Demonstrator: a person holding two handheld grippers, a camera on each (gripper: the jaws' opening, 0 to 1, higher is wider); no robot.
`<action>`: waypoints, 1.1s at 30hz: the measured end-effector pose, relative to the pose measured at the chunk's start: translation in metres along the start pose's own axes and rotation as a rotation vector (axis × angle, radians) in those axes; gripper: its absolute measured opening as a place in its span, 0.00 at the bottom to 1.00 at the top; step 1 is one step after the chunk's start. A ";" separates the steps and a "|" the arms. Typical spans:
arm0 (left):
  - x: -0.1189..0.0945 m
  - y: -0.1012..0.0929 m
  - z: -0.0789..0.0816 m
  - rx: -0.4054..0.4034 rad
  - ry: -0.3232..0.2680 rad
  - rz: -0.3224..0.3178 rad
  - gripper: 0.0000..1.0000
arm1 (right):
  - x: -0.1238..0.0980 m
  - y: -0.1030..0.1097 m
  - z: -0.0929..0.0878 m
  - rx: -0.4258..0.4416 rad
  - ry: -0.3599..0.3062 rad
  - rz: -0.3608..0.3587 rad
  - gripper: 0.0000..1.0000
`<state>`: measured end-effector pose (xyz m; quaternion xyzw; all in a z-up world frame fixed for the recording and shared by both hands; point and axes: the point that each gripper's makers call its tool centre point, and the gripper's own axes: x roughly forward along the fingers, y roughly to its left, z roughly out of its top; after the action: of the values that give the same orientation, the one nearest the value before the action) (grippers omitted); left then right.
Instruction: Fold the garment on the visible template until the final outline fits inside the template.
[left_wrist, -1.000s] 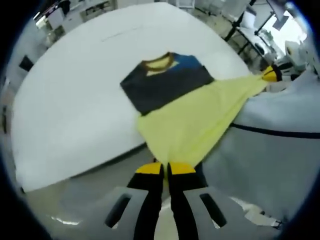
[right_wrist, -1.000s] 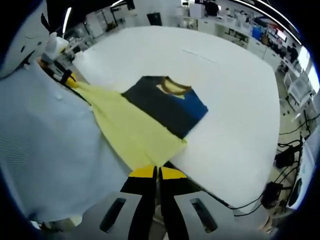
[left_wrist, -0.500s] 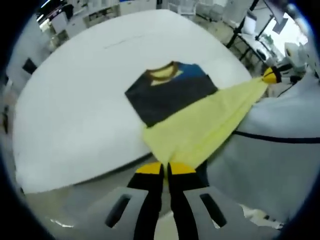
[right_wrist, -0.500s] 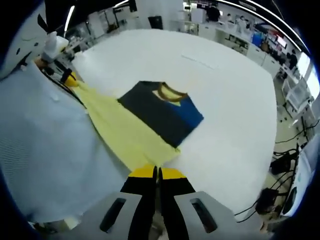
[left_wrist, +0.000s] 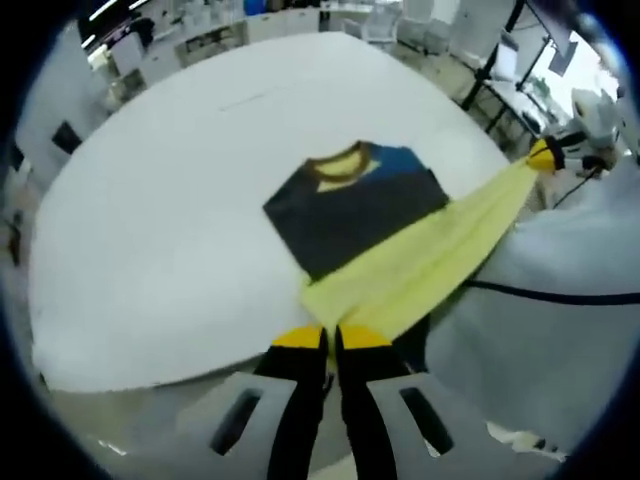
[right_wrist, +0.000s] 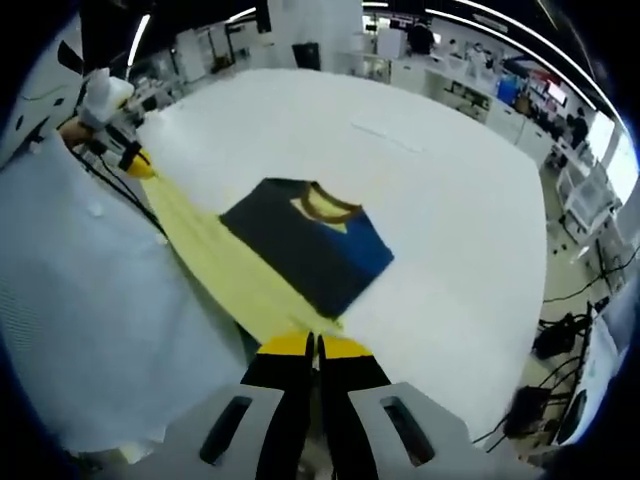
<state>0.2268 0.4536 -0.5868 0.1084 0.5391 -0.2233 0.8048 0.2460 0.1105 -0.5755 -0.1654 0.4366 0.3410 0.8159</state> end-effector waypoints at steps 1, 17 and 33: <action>0.001 0.002 0.001 0.000 -0.001 0.004 0.00 | 0.002 -0.002 0.002 0.002 -0.004 -0.001 0.02; 0.030 0.032 0.031 -0.002 -0.048 0.026 0.00 | 0.031 -0.033 0.035 -0.031 -0.049 -0.035 0.02; 0.070 0.057 0.063 0.007 -0.076 0.000 0.00 | 0.068 -0.064 0.043 -0.007 -0.042 -0.026 0.02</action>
<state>0.3278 0.4605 -0.6299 0.1028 0.5072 -0.2290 0.8245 0.3428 0.1168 -0.6089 -0.1666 0.4160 0.3353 0.8287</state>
